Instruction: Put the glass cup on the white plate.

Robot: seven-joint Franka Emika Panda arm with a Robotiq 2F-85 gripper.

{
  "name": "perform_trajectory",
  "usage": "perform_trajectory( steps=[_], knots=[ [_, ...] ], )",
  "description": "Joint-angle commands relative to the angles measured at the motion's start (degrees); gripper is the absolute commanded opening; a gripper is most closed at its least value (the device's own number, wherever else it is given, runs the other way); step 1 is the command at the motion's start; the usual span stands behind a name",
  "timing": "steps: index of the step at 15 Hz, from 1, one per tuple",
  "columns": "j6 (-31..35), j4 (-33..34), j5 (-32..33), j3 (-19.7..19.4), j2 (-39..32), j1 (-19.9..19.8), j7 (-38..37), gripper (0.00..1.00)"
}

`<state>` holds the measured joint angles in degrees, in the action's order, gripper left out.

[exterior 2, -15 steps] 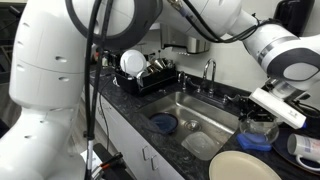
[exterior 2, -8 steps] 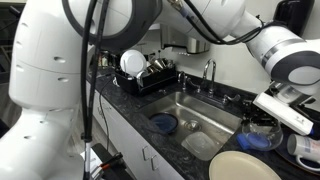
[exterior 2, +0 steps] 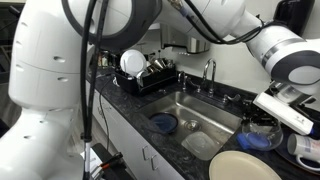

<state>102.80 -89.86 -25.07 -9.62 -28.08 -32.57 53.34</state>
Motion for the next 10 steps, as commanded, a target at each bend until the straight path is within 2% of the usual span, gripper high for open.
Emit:
perform_trajectory(
  steps=[1,2,8,10],
  knots=[
    [-0.3,0.4,0.0,0.1,-0.2,-0.1,-0.1,0.06],
    [-0.3,0.4,0.0,0.1,-0.2,-0.1,-0.1,0.01],
    [4.9,-6.6,-0.9,-1.6,5.6,-0.5,-1.4,0.01],
    [4.1,-8.0,-1.0,-2.6,7.0,-1.1,-1.8,0.01]
  ],
)
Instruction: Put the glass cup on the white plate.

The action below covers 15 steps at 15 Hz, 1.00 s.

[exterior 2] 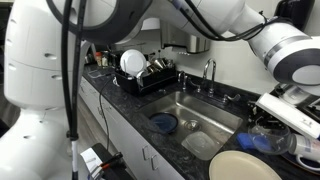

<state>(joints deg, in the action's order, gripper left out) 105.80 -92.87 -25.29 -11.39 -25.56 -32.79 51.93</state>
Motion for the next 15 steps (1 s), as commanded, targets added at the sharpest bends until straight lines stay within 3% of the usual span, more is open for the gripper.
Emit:
perform_trajectory(
  steps=[1,7,15],
  knots=[
    [0.9,-6.1,-0.6,-1.4,5.4,-1.2,-0.5,0.01],
    [-0.3,-10.7,-0.6,-4.5,7.5,-3.0,-1.4,0.01],
    [1.2,-15.8,-0.5,-4.2,7.2,-2.0,-1.8,0.01]
  ],
)
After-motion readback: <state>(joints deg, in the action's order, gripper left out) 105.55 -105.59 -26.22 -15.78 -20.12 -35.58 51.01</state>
